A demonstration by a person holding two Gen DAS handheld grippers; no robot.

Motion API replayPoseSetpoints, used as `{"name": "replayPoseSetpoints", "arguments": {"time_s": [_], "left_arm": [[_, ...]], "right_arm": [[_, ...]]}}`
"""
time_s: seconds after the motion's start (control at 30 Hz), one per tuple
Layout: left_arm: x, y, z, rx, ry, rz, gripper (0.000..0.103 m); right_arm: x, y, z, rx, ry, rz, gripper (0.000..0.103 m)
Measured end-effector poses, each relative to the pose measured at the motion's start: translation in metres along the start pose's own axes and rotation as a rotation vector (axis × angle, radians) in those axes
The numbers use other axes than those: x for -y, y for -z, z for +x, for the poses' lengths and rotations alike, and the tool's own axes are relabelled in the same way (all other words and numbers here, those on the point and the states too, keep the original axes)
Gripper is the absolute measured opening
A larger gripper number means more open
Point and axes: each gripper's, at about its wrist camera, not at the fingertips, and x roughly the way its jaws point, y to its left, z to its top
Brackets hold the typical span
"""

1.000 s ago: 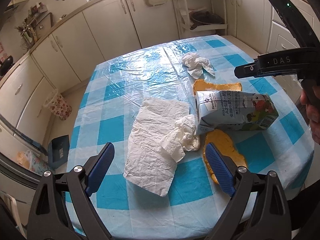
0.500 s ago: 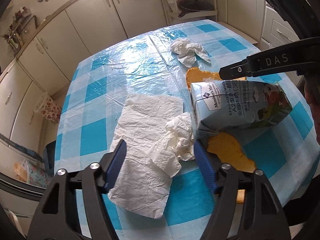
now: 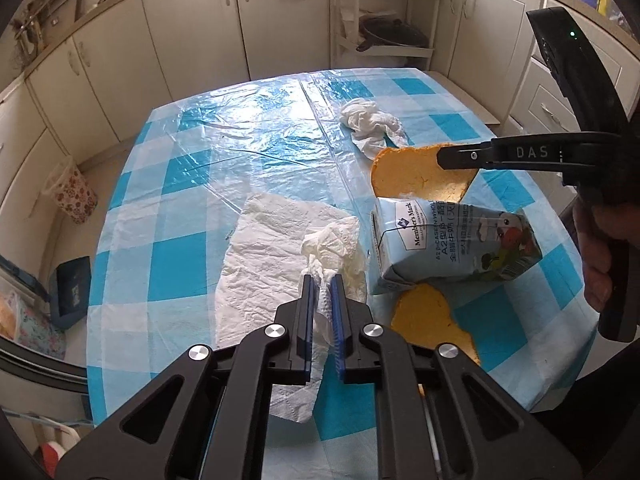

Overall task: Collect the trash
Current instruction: 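Grasp the orange peel half with the right tool while the left tool grasps the white tissue, then lift and carry the peel and tissue with both tools over the yellow bucket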

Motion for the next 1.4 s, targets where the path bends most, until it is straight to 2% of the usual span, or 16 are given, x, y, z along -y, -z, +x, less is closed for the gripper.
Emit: {"name": "replayPoseSetpoints", "arguments": {"time_s": [0.17,0.43,0.6,0.97,1.23,1.4], "left_arm": [[-0.012,-0.001,-0.005,0.024,-0.026,-0.047,0.008],[-0.043,-0.008,-0.034,0.107,-0.010,-0.189,0.008],[-0.043,-0.009,-0.038,0.129,-0.039,-0.218,0.008],[-0.019,-0.013,-0.060,0.203,-0.023,-0.187,0.008],[0.015,-0.019,-0.077,0.246,0.038,-0.136,0.008],[0.054,-0.022,-0.084,0.250,0.109,-0.081,0.008]], "right_arm": [[0.006,-0.003,-0.005,0.030,0.007,0.026,0.007],[0.016,-0.010,-0.027,0.106,0.006,0.066,0.007],[0.021,-0.011,-0.036,0.131,0.008,0.078,0.007],[0.033,-0.006,-0.061,0.171,0.024,0.083,0.007],[0.048,0.004,-0.088,0.203,0.051,0.089,0.007],[0.070,0.015,-0.108,0.222,0.083,0.115,0.007]]}}
